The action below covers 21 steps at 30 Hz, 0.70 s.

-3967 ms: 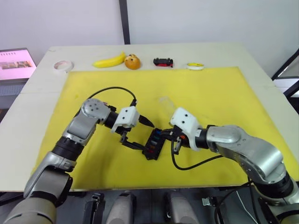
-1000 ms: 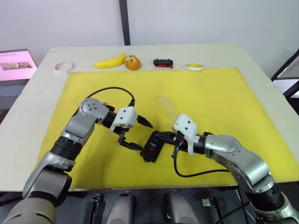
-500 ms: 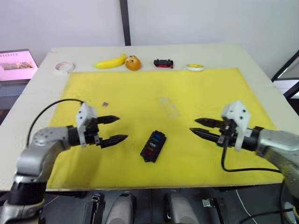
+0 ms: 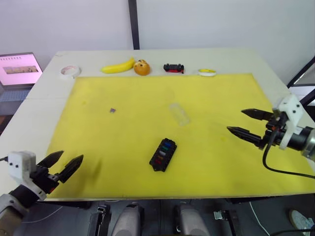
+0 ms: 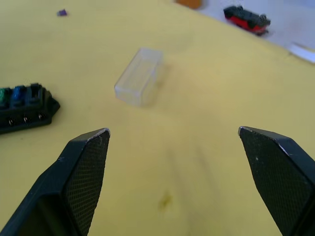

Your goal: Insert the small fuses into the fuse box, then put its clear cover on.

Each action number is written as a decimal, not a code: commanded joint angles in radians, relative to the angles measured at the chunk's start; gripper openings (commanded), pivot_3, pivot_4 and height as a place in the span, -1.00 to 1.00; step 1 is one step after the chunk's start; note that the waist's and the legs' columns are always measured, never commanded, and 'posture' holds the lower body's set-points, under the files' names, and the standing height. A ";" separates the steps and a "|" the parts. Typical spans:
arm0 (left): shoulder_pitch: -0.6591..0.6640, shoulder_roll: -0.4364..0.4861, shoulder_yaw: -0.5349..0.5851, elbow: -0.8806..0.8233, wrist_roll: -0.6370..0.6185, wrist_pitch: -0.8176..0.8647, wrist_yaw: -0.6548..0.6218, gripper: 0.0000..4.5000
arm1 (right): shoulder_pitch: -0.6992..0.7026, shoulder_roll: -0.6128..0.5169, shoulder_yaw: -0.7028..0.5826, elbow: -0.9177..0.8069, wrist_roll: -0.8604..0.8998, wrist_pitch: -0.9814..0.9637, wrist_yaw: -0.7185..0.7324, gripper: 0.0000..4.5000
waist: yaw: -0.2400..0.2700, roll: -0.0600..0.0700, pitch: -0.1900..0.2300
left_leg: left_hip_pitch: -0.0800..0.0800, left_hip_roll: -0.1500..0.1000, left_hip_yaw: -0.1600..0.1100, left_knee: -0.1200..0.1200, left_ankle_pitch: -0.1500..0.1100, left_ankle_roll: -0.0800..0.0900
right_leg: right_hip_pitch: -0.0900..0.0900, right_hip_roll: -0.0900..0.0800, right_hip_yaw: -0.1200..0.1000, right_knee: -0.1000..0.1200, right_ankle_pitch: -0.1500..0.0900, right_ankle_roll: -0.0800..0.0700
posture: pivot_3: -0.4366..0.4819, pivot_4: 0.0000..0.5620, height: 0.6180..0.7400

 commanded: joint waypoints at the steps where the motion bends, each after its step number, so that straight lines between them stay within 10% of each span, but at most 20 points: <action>1: -0.100 0.016 -0.029 -0.027 -0.155 0.098 0.128 1.00 | -0.101 0.013 0.074 -0.044 0.034 0.012 -0.012 0.97 | 0.000 0.000 0.000 | 0.000 0.000 0.000 0.000 0.000 0.000 | 0.000 0.000 0.000 0.000 0.000 0.000 | -0.05 -0.47 1.00; 11: -0.454 0.000 -0.130 0.232 -0.676 0.283 0.584 1.00 | -0.441 0.222 0.394 -0.150 0.086 0.189 -0.171 0.97 | -0.002 0.000 0.000 | -0.004 0.000 -0.001 0.000 0.001 -0.001 | -0.006 0.000 0.000 0.002 0.000 0.000 | -0.05 -0.47 1.00; 21: -0.665 -0.080 -0.182 0.481 -0.750 0.201 0.795 1.00 | -0.476 0.342 0.530 -0.176 0.021 0.197 -0.277 0.97 | -0.001 0.000 0.000 | -0.005 -0.003 -0.001 0.000 0.005 -0.008 | -0.007 0.000 -0.001 0.002 0.001 0.001 | -0.05 -0.47 1.00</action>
